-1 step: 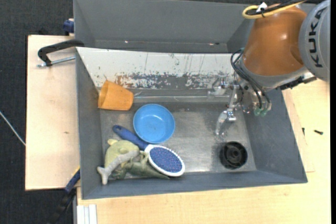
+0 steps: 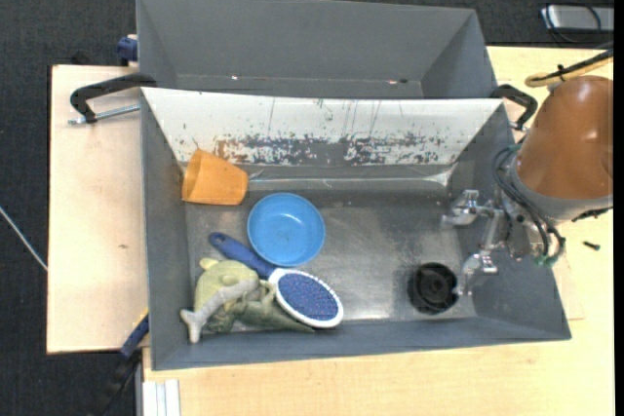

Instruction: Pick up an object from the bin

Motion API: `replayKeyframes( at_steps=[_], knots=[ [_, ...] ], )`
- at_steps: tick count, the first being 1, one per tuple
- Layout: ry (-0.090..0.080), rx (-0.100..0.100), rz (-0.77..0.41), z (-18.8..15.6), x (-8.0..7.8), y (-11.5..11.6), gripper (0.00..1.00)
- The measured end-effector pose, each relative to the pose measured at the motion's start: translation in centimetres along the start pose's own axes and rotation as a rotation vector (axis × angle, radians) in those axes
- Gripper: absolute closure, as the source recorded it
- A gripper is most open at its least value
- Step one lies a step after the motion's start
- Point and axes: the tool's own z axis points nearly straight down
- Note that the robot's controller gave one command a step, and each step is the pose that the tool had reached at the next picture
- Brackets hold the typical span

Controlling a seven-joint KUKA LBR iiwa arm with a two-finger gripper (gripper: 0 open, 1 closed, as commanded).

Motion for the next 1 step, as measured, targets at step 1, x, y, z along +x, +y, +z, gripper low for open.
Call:
replayKeyframes(
  at_steps=[1],
  knots=[
    [-0.007, -0.001, -0.222, 5.75, 0.54, 2.9, 0.0]
  ],
)
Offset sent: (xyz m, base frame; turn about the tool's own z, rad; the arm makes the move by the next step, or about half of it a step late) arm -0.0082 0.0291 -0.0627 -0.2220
